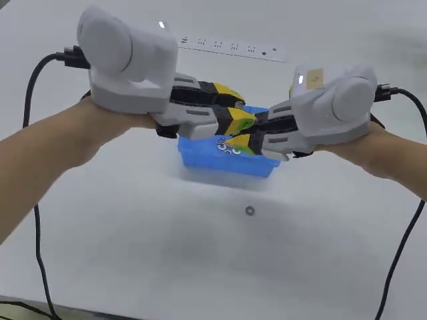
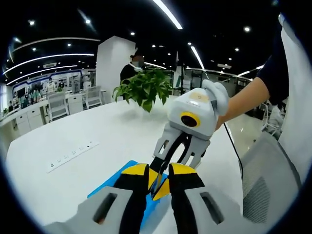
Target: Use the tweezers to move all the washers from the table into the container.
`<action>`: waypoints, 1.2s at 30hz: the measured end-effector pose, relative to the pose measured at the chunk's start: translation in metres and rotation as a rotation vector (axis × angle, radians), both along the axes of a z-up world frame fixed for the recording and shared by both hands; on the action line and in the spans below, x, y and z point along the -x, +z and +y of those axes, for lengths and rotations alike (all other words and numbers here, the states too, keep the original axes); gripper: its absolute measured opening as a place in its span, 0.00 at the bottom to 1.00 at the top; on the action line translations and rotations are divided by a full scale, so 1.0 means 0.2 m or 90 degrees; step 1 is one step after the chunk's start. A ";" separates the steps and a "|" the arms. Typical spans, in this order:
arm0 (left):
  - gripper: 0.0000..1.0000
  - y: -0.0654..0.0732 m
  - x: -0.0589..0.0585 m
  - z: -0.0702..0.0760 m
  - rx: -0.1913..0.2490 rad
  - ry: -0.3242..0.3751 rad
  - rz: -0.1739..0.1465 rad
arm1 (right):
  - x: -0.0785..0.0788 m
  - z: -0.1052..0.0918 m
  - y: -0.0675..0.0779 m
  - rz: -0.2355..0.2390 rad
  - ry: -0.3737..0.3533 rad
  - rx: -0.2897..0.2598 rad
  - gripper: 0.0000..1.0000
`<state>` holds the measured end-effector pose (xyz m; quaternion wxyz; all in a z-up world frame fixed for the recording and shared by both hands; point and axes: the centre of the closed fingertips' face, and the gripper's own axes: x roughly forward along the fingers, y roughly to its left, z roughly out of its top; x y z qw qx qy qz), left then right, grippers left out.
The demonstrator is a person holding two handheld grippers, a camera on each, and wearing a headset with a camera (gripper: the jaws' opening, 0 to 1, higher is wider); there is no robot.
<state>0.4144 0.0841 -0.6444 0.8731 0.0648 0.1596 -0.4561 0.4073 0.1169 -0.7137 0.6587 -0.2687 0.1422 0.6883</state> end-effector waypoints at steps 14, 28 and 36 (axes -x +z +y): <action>0.05 0.03 0.06 -0.01 -0.098 -0.062 -0.090 | 0.02 0.02 0.04 -0.032 0.018 -0.003 0.09; 0.05 0.09 0.11 -0.04 -0.104 -0.049 -0.113 | -0.04 -0.21 0.10 -0.058 -0.109 0.020 0.23; 0.05 0.01 0.22 -0.14 -0.096 -0.062 -0.107 | 0.04 -0.46 0.01 0.029 -0.205 0.026 0.34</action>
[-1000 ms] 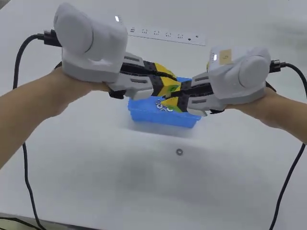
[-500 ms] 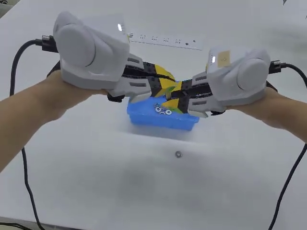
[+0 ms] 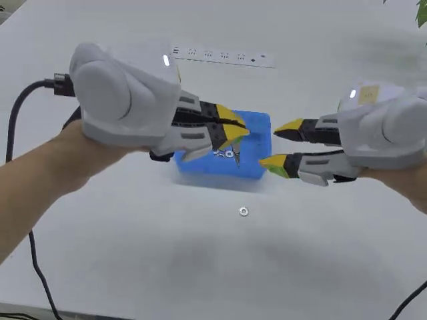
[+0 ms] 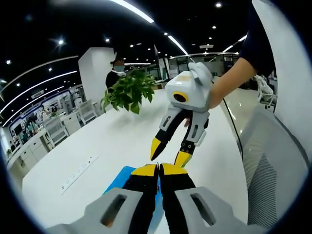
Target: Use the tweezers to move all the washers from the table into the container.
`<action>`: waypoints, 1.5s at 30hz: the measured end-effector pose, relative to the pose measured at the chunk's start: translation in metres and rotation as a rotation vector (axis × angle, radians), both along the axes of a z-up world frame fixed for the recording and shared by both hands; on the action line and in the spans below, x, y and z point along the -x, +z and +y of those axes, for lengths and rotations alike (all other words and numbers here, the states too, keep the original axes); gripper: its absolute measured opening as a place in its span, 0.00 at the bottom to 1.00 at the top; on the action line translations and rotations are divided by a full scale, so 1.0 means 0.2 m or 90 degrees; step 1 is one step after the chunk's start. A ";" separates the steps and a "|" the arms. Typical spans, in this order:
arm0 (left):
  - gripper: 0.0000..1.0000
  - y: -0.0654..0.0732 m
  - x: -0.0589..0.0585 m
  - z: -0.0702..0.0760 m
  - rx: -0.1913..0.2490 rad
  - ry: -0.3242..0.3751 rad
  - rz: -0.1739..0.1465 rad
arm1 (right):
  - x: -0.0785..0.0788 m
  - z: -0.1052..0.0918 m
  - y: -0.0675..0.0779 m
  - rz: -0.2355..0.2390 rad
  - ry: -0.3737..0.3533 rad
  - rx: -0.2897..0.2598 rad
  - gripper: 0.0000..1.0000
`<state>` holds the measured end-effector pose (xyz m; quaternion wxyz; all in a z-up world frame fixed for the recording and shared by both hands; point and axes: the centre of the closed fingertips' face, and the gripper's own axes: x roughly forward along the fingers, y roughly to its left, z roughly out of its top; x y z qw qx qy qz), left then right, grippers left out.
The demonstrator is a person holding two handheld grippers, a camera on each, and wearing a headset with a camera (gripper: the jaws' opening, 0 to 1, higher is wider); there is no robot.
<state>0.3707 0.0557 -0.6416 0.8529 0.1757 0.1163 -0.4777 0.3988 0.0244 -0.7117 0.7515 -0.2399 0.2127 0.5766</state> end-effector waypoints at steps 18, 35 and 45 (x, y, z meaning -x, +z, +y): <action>0.05 -0.29 0.17 -0.12 0.020 -0.038 0.072 | 0.15 -0.25 -0.09 0.067 -0.049 0.006 0.32; 0.05 -0.29 0.13 -0.11 0.027 -0.014 0.070 | 0.20 -0.27 -0.14 0.087 -0.048 0.005 0.32; 0.05 -0.33 0.13 -0.11 0.024 -0.015 0.071 | 0.19 -0.29 -0.14 0.089 -0.052 0.005 0.32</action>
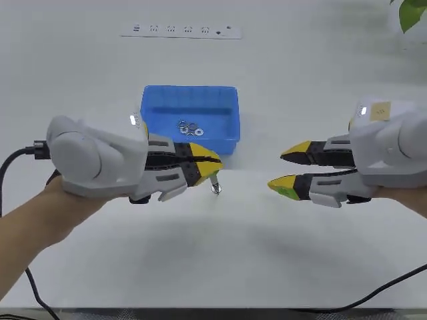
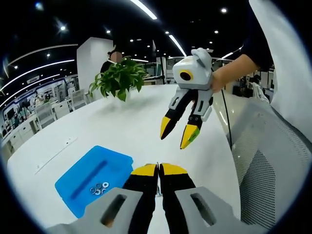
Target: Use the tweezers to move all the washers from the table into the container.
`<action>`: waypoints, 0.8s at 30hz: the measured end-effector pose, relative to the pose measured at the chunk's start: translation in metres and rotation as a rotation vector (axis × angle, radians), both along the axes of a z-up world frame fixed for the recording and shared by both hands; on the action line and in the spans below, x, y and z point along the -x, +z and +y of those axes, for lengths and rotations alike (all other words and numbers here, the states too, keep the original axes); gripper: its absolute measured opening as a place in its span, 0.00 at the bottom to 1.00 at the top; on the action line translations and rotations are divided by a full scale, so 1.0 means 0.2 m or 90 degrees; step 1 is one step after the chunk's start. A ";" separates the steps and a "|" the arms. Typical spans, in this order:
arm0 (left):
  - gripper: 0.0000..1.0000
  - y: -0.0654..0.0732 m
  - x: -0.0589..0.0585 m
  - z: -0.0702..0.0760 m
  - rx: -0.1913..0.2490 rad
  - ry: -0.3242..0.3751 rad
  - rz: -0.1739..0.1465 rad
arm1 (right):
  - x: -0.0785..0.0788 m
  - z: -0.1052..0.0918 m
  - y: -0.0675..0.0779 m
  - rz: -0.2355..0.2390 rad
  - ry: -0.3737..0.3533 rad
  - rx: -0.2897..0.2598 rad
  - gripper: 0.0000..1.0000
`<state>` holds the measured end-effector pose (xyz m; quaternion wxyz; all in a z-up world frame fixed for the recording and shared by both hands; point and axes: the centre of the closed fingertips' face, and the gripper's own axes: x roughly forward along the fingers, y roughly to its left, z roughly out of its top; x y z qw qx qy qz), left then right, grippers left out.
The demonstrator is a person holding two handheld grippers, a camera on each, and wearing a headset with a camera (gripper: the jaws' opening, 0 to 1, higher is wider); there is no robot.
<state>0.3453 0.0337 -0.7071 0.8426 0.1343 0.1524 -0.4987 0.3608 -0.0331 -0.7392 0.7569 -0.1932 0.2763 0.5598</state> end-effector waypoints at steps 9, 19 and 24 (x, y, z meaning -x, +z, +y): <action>0.05 -0.02 0.04 0.01 -0.057 -0.053 0.004 | 0.01 0.03 -0.01 0.010 0.008 -0.006 0.32; 0.05 -0.01 0.00 -0.03 -0.077 -0.059 0.023 | 0.05 0.19 -0.03 0.018 0.062 -0.009 0.31; 0.05 -0.01 -0.01 -0.04 -0.067 -0.051 0.033 | 0.07 0.26 -0.07 0.034 0.101 -0.001 0.29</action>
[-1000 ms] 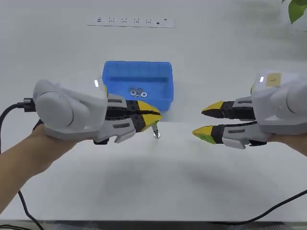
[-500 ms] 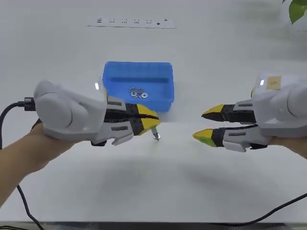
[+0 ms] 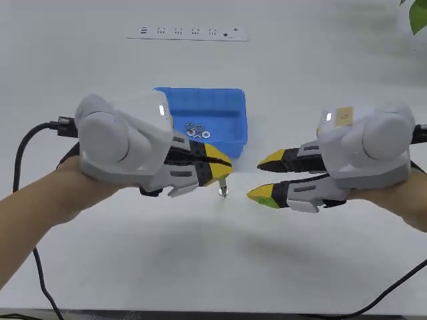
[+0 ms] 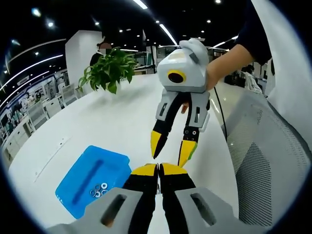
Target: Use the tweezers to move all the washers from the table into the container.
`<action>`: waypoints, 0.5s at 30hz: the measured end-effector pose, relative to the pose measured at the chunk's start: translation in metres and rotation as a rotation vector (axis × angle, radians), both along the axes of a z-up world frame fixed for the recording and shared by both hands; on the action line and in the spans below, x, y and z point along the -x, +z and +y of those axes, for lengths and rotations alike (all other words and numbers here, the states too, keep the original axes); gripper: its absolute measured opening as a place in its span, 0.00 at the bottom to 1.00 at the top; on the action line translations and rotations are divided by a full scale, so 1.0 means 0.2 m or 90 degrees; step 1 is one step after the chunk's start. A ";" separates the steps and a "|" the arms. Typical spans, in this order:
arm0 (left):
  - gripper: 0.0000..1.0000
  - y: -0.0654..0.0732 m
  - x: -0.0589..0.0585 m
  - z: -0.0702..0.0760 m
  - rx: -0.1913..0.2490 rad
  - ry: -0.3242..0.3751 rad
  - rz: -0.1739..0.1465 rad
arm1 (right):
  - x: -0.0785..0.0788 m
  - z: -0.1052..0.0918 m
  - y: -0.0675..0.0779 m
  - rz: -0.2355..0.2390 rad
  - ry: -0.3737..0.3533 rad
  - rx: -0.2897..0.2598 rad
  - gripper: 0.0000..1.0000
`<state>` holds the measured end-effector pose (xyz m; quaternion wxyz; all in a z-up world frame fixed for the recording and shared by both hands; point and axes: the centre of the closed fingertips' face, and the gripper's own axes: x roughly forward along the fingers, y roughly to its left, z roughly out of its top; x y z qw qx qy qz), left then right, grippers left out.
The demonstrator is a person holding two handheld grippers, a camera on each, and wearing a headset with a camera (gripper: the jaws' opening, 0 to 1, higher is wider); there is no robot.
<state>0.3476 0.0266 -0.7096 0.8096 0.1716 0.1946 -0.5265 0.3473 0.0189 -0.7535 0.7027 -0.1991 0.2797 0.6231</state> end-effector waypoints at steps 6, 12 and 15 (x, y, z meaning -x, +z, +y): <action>0.05 0.00 -0.01 -0.01 0.015 0.011 0.012 | 0.03 0.13 -0.01 0.039 0.049 -0.034 0.25; 0.05 0.00 -0.01 -0.01 0.021 0.012 0.019 | 0.04 0.19 -0.04 0.042 0.078 -0.034 0.19; 0.05 0.00 0.00 -0.01 0.023 0.012 0.021 | 0.04 0.20 -0.05 0.042 0.088 -0.031 0.17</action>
